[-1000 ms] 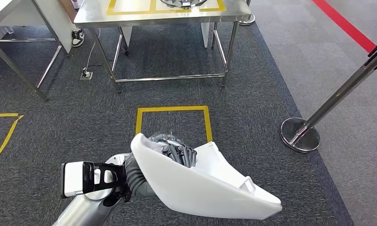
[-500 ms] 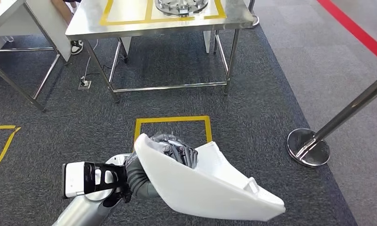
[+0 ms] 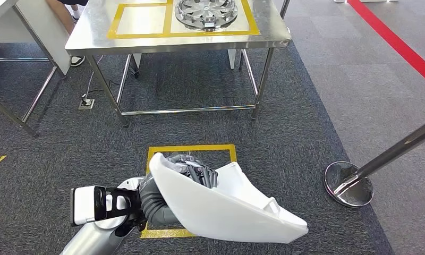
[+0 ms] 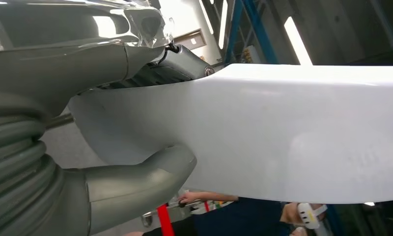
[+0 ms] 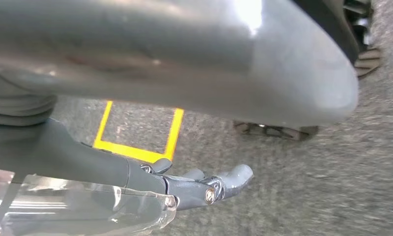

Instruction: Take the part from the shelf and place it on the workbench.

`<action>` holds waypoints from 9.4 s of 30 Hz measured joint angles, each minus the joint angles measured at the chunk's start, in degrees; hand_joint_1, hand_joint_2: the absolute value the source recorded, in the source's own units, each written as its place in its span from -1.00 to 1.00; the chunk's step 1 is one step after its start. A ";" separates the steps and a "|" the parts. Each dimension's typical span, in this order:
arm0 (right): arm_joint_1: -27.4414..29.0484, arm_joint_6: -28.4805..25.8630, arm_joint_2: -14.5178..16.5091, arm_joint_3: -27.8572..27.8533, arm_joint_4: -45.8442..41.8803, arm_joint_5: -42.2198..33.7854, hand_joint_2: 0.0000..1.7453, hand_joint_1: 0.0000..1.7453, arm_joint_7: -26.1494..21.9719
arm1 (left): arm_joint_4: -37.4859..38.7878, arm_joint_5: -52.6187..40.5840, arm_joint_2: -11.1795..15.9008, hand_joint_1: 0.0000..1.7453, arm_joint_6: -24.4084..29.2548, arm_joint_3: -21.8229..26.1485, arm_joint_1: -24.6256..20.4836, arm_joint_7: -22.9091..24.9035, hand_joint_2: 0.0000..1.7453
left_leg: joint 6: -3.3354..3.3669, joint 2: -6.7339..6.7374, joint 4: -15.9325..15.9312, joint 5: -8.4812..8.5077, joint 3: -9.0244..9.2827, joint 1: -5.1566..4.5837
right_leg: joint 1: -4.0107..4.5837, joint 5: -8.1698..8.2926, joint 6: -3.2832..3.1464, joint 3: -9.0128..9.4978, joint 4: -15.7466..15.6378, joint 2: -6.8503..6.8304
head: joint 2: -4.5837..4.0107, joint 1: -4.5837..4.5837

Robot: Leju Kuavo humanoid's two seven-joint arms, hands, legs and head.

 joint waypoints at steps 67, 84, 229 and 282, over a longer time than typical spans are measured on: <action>0.74 -0.18 0.22 0.07 0.10 0.69 -1.00 -1.00 1.39 | -0.77 -1.49 -0.44 1.00 -0.80 0.42 2.74 1.15 1.00 | 0.39 0.20 -2.13 -4.41 6.88 -0.26 | 0.16 3.92 0.18 -11.84 8.02 -0.26 | 0.00 0.45; 0.99 -0.19 1.10 0.10 0.10 0.76 -1.00 -1.00 1.50 | -1.31 -2.09 0.05 1.00 -1.24 0.45 4.45 0.94 1.00 | -2.54 0.48 6.13 -5.39 -3.78 -0.06 | -0.17 3.27 -2.39 -0.02 -3.34 -0.20 | 0.00 -0.22; 0.74 -4.11 0.49 -4.62 -0.27 -0.84 -1.00 -1.00 4.60 | 55.82 -46.61 3.17 -1.00 50.34 38.04 -9.32 4.84 -1.00 | -1.52 0.39 -1.62 -3.33 4.02 0.03 | 0.61 9.00 -0.94 -5.83 -4.69 0.31 | 0.04 -0.14; 0.37 -2.70 -0.96 -5.23 -0.27 1.06 -1.00 -1.00 3.37 | 4.80 -3.91 0.73 -1.00 12.57 33.81 22.65 -5.04 -1.00 | -3.06 0.76 8.73 -9.47 3.44 0.23 | 0.14 11.37 -2.69 -8.22 -4.46 -0.27 | 0.04 -0.54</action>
